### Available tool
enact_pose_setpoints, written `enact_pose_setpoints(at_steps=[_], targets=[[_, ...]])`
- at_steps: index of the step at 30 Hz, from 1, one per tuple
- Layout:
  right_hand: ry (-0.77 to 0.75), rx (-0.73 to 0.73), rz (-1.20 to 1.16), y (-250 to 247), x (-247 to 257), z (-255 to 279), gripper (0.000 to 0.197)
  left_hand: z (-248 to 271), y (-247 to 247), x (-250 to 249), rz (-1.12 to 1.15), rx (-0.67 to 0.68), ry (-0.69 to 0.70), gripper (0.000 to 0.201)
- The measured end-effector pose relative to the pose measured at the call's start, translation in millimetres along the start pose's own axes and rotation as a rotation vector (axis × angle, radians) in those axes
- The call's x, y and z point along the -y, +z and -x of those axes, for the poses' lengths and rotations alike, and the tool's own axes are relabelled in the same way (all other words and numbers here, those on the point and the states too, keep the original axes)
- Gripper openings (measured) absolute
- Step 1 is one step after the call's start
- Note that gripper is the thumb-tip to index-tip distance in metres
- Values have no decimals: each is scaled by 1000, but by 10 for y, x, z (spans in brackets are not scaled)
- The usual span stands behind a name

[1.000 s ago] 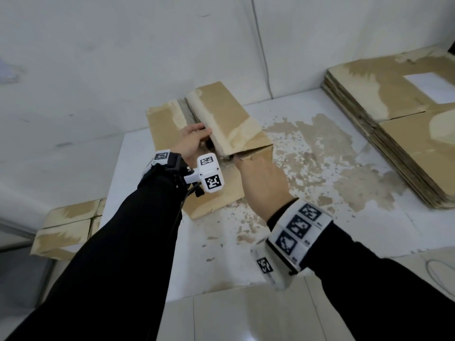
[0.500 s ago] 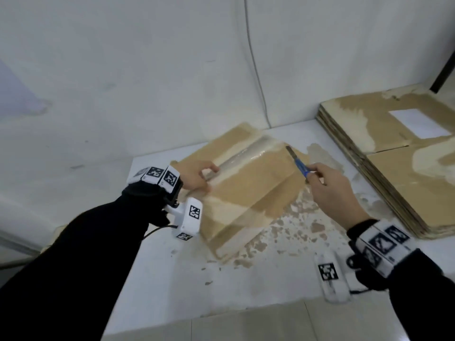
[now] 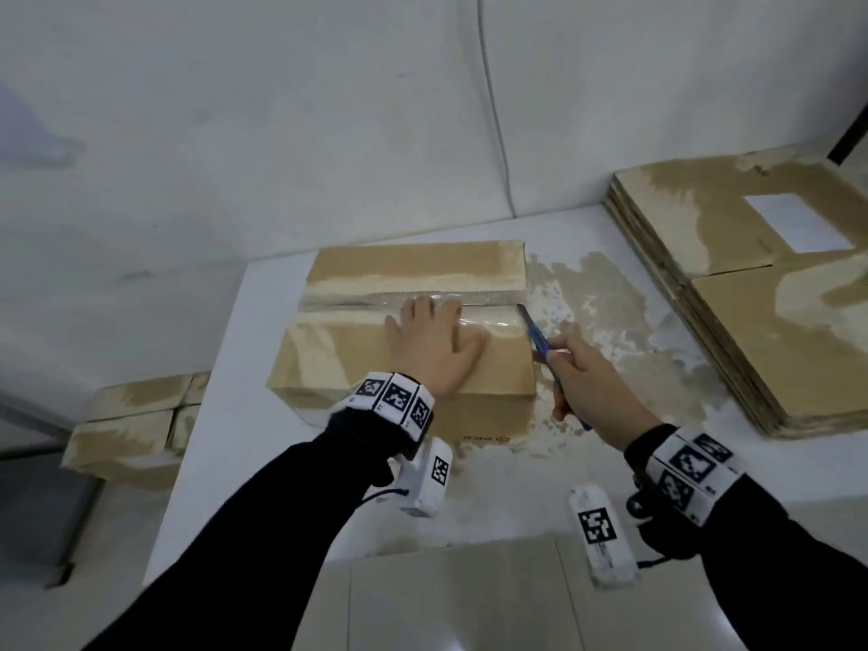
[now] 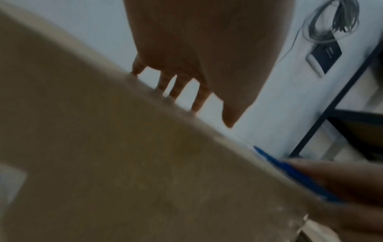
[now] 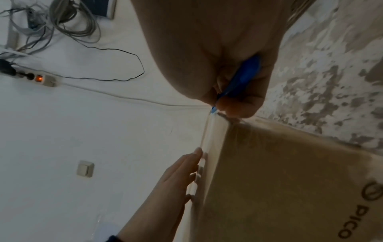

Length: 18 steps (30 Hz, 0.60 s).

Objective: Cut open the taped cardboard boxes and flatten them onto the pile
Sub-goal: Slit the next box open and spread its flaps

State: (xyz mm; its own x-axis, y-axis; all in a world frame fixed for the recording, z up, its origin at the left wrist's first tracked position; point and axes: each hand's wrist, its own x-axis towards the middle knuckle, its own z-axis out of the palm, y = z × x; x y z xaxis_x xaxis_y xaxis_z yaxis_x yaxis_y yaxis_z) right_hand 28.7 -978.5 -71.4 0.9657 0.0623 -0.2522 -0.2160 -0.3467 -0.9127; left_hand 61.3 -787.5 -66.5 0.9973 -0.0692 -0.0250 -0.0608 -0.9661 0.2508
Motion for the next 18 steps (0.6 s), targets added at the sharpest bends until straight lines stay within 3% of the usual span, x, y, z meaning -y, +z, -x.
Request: enact_pose_setpoints(at_steps=[5,8,11,16,18], targets=[[20,43,33,-79,21,-64,19,-53,82,108,-2,-216,34,63],[-117,-8,295,-158,65,-118,19,-131,60,195,42,-248,89,72],[-208,-1,572,-319,66,-212,26,-156,73,254,67,-269,142,65],[-296,9,711,-405,96,-307,31,-169,60,277,132,-316,184,55],[-306,78,695,-419,112,-303,33,-170,64,278,146,-338,193,48]])
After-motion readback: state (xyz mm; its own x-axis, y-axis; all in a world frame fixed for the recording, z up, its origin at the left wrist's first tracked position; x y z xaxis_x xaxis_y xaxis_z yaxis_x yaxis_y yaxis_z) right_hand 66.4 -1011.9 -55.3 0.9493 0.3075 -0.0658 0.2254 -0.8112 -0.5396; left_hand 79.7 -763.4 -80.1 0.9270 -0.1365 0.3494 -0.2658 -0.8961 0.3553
